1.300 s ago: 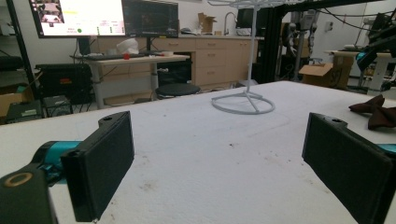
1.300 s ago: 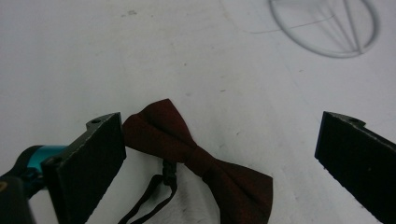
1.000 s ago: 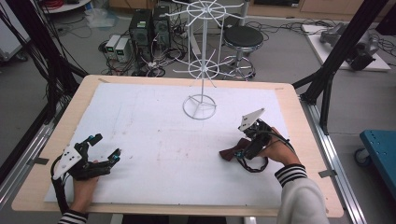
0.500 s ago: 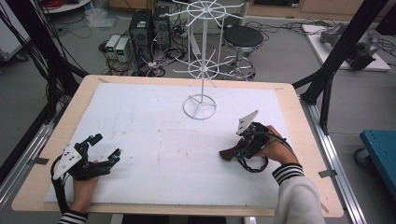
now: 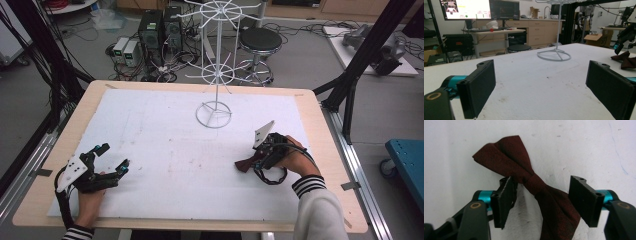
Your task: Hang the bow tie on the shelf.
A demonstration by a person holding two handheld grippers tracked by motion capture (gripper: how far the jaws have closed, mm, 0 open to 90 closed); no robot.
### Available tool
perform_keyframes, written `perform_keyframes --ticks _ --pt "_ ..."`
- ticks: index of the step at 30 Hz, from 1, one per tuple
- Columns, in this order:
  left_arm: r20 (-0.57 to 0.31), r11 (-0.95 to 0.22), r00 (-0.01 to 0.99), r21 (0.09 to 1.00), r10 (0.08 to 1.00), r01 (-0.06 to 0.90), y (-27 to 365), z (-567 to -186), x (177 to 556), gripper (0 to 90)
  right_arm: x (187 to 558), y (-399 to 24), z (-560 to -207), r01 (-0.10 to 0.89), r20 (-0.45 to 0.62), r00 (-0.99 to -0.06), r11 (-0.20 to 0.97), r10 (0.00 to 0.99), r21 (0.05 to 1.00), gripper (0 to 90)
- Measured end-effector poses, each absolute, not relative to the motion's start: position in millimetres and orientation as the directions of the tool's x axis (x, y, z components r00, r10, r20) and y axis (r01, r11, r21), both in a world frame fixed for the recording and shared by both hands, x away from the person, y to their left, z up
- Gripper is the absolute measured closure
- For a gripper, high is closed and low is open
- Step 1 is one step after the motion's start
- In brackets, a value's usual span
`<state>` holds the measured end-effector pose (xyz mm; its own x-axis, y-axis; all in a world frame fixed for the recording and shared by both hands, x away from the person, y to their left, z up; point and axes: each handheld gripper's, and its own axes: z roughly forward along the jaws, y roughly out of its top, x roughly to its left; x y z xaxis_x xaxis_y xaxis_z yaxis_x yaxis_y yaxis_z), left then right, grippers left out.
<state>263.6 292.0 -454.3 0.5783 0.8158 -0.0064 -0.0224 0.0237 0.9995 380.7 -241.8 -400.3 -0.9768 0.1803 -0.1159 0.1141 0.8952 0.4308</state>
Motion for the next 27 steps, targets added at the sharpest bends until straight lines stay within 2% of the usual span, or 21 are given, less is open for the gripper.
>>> perform_keyframes --ticks 7,11,19,27 --pt "-0.006 0.023 0.578 0.999 0.816 -0.023 292.0 -454.3 263.5 9.5 381.9 -238.8 -401.8 0.093 -0.134 -0.978 0.915 0.157 0.394 40.1" --pt "-0.006 0.023 0.578 0.999 0.816 -0.023 292.0 -454.4 263.6 9.5 380.6 -235.5 -406.0 0.065 -0.178 -0.975 0.94 0.131 0.335 41.7" --pt "-0.006 0.024 0.578 0.999 0.816 -0.022 292.1 -454.4 263.6 9.5 380.2 -230.9 -405.5 0.025 -0.183 -0.979 0.945 0.088 0.325 70.3" --pt "-0.006 0.023 0.578 0.999 0.816 -0.022 292.1 -454.4 263.6 9.5 381.0 -234.7 -400.9 0.05 -0.167 -0.979 0.928 0.119 0.369 73.4"
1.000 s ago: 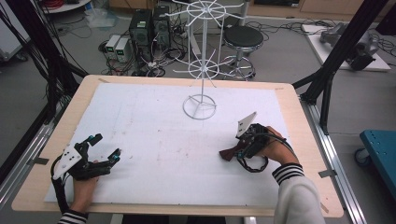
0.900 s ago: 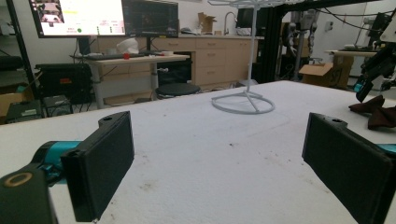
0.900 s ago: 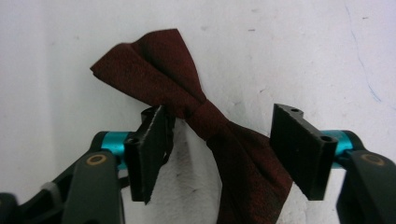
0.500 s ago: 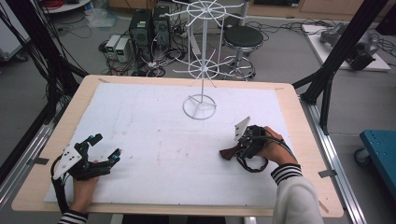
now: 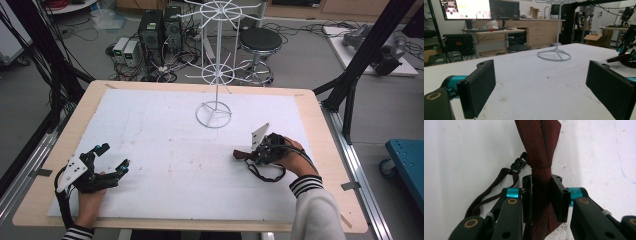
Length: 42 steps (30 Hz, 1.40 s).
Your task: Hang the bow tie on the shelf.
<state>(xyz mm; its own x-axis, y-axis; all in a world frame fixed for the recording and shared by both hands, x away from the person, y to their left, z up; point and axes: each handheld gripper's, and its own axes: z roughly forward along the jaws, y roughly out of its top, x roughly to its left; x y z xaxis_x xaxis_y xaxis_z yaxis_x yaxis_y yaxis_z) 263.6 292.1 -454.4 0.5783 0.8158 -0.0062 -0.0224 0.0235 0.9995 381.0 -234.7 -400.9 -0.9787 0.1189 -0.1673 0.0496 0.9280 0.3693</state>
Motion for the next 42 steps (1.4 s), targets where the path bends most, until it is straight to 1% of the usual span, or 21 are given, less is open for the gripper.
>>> perform_keyframes --ticks 6,10,13,14,15,16,17,19,22,24,27,35,36,38,39,41,42 --pt "-0.007 0.024 0.578 0.999 0.816 -0.023 292.0 -454.4 263.6 9.5 380.6 -237.7 -397.2 0.07 -0.153 -0.978 0.914 0.142 0.401 73.4" --pt "-0.006 0.024 0.578 0.999 0.816 -0.023 291.9 -454.4 263.5 9.5 380.8 -239.9 -393.5 0.105 -0.129 -0.975 0.887 0.18 0.449 73.5" --pt "-0.006 0.024 0.579 0.999 0.816 -0.023 292.0 -454.3 263.6 9.5 380.6 -239.9 -390.3 0.11 -0.126 -0.973 0.866 0.194 0.488 73.5" --pt "-0.006 0.024 0.579 0.999 0.816 -0.023 292.0 -454.3 263.6 9.5 380.6 -239.9 -390.3 0.11 -0.126 -0.973 0.866 0.194 0.488 73.5" --pt "-0.007 0.024 0.578 0.999 0.816 -0.023 292.0 -454.4 263.6 9.5 380.4 -240.7 -387.7 0.123 -0.118 -0.97 0.85 0.212 0.512 73.6" --pt "-0.007 0.024 0.578 0.999 0.816 -0.023 292.0 -454.4 263.6 9.5 380.4 -240.7 -387.7 0.123 -0.118 -0.97 0.85 0.212 0.512 73.6" --pt "-0.005 0.023 0.579 0.999 0.815 -0.023 292.0 -454.3 263.6 9.5 380.1 -242.0 -384.2 0.143 -0.108 -0.965 0.827 0.238 0.544 73.6" --pt "-0.006 0.024 0.578 0.999 0.816 -0.023 291.9 -454.4 263.6 9.5 380.4 -242.5 -383.3 0.142 -0.106 -0.965 0.818 0.24 0.557 73.6" --pt "-0.004 0.022 0.578 0.999 0.816 -0.025 291.9 -454.4 263.6 9.5 380.1 -244.9 -377.7 0.173 -0.085 -0.956 0.77 0.282 0.614 73.5" --pt "-0.005 0.022 0.579 0.999 0.815 -0.024 292.0 -454.3 263.6 9.5 380.0 -245.2 -376.7 0.181 -0.079 -0.953 0.762 0.291 0.622 73.5" --pt "-0.004 0.022 0.579 0.999 0.816 -0.024 291.9 -454.3 263.6 9.5 380.6 -247.6 -371.6 0.209 -0.056 -0.941 0.702 0.334 0.681 73.5" --pt "-0.003 0.02 0.579 1.0 0.815 -0.024 292.1 -454.3 263.5 9.5 380.0 -253.4 -362.2 0.254 -0.019 -0.909 0.588 0.417 0.768 73.5" --pt "0.0 0.017 0.58 1.0 0.814 -0.024 292.2 -454.3 263.5 9.5 379.2 -253.7 -360.8 0.27 -0.001 -0.903 0.569 0.431 0.777 73.5" --pt "0.0 0.018 0.579 1.0 0.815 -0.025 292.1 -454.3 263.5 9.5 379.3 -254.1 -359.8 0.274 0.006 -0.899 0.552 0.437 0.788 73.5" --pt "0.0 0.017 0.58 1.0 0.815 -0.023 292.2 -454.2 263.4 9.5 378.6 -254.4 -357.4 0.28 0.021 -0.891 0.512 0.453 0.812 73.5" --pt "0.0 0.018 0.579 1.0 0.815 -0.025 292.1 -454.3 263.5 9.5 378.6 -254.6 -356.6 0.268 0.016 -0.89 0.493 0.457 0.828 73.5" --pt "0.0 0.017 0.579 1.0 0.815 -0.025 292.1 -454.3 263.4 9.5 377.5 -255.0 -354.5 0.278 0.042 -0.883 0.447 0.468 0.85 73.5"
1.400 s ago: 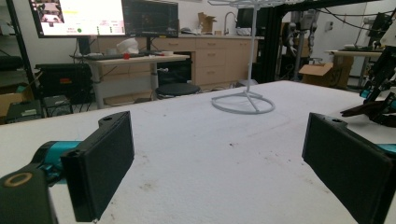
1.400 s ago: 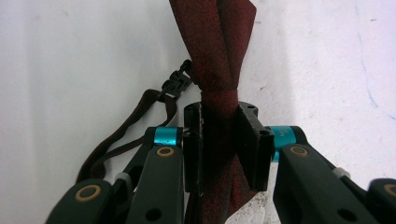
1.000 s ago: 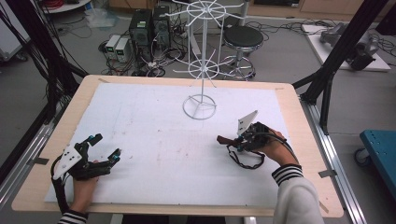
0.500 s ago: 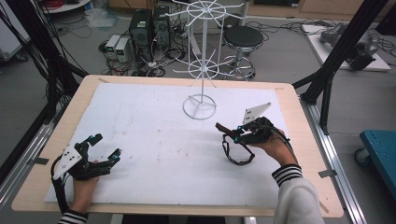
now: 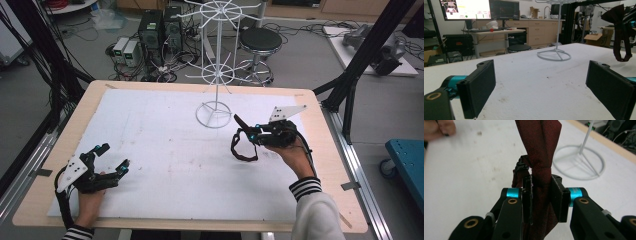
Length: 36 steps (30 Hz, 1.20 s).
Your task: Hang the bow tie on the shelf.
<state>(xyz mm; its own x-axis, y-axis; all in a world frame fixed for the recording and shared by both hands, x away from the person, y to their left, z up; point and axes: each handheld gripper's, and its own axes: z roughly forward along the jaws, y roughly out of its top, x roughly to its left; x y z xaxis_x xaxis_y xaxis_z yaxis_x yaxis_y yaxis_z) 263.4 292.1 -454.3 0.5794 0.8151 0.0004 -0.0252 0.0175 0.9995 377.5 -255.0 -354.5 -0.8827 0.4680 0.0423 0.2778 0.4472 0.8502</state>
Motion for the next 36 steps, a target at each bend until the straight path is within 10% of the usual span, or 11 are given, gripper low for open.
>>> perform_keyframes --ticks 14,36 --pt "0.0 0.018 0.579 1.0 0.815 -0.025 292.1 -454.3 263.5 9.5 373.0 -259.7 -342.2 0.236 0.103 -0.862 0.214 0.496 0.948 73.5" --pt "0.001 0.017 0.579 1.0 0.816 -0.025 291.9 -454.3 263.4 9.5 376.0 -247.1 -323.9 0.173 0.048 -0.811 0.16 0.583 0.972 73.6"
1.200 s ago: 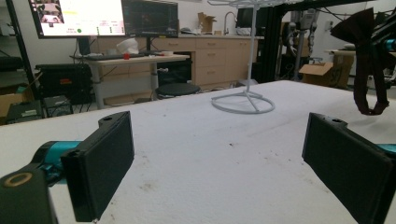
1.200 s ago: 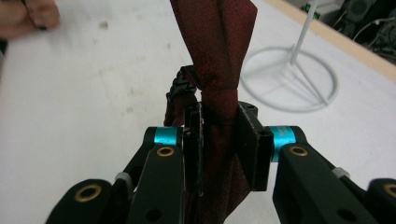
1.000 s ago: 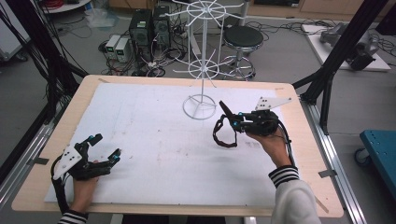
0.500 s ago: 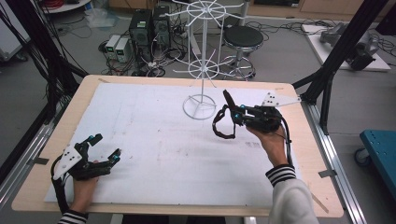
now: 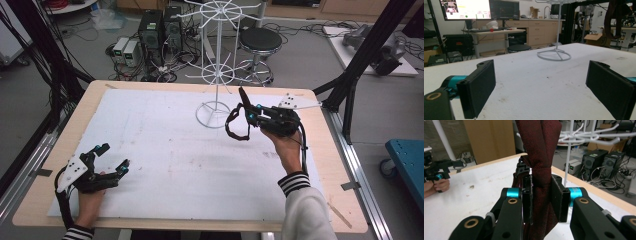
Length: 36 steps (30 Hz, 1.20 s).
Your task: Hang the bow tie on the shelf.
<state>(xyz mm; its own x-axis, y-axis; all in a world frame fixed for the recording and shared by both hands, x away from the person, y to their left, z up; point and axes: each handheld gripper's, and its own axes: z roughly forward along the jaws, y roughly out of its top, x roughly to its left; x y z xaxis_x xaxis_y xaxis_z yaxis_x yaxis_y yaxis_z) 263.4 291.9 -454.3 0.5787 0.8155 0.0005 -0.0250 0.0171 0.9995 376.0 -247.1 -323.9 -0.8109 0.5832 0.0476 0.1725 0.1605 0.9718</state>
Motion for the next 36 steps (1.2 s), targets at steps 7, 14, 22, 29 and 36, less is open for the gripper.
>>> perform_keyframes --ticks 7,14,22,29,36 --pt "0.001 0.016 0.579 1.0 0.816 -0.024 292.0 -454.2 263.4 9.5 379.1 -238.7 -315.0 0.159 0.045 -0.801 0.141 0.596 0.977 73.6" --pt "0.0 0.018 0.578 1.0 0.816 -0.024 291.9 -454.3 263.5 9.5 385.2 -229.1 -308.3 0.139 0.04 -0.792 0.115 0.61 0.984 73.6" --pt "-0.003 0.022 0.578 0.999 0.816 -0.026 291.7 -454.4 263.7 9.5 388.3 -222.7 -306.0 0.131 0.037 -0.767 0.1 0.641 0.986 73.5" --pt "0.0 0.018 0.578 1.0 0.816 -0.026 291.9 -454.3 263.6 9.5 391.7 -220.9 -307.4 0.132 0.048 -0.735 0.073 0.676 0.989 73.5" --pt "0.001 0.018 0.578 1.0 0.816 -0.026 291.9 -454.3 263.6 9.5 395.5 -212.8 -303.4 0.124 0.053 -0.738 0.059 0.673 0.99 73.5"
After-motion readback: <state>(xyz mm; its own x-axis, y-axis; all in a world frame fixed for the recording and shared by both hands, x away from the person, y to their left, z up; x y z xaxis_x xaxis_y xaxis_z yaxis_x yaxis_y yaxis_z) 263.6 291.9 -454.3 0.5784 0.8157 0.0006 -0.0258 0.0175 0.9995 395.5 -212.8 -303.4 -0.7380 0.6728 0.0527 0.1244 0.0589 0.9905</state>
